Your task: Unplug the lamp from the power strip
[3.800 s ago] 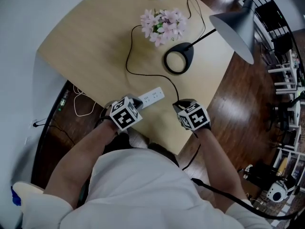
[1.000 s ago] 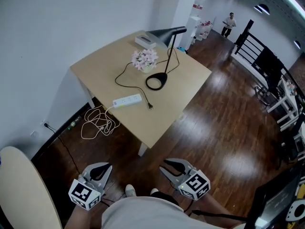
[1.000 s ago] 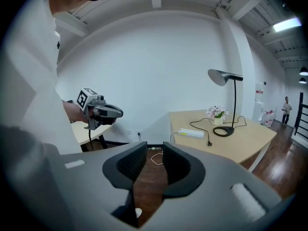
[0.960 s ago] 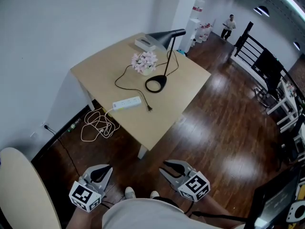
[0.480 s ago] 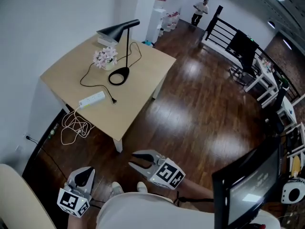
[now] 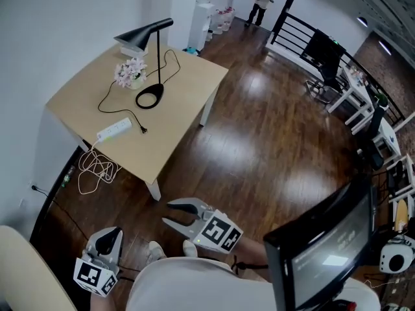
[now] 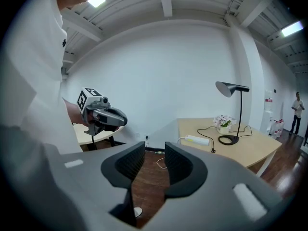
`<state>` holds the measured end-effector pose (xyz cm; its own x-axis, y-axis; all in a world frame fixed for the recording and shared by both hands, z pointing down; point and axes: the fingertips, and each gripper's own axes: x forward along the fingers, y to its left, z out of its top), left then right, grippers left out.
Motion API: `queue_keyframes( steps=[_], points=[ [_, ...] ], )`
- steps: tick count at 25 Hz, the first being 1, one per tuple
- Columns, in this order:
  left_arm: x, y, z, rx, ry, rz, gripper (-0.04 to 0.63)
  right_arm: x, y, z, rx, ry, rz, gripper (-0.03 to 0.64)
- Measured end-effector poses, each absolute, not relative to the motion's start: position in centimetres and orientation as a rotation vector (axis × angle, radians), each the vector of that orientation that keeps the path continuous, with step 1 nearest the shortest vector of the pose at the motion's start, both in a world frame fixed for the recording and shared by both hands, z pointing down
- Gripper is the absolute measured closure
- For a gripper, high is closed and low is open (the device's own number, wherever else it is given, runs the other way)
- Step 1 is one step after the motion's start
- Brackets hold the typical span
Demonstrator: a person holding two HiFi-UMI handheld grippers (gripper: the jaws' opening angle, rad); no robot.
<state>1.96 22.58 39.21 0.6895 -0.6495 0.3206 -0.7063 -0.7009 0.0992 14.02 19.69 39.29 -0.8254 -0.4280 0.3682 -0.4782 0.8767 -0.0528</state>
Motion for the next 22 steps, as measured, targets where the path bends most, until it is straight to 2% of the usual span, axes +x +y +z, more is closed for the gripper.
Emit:
queue_keyframes(
  steps=[22],
  points=[
    [1.1,22.6,39.7,2.681,-1.091,0.368,0.566,14.4,19.6,39.0,0.734,-2.675,0.168,0.471]
  ],
)
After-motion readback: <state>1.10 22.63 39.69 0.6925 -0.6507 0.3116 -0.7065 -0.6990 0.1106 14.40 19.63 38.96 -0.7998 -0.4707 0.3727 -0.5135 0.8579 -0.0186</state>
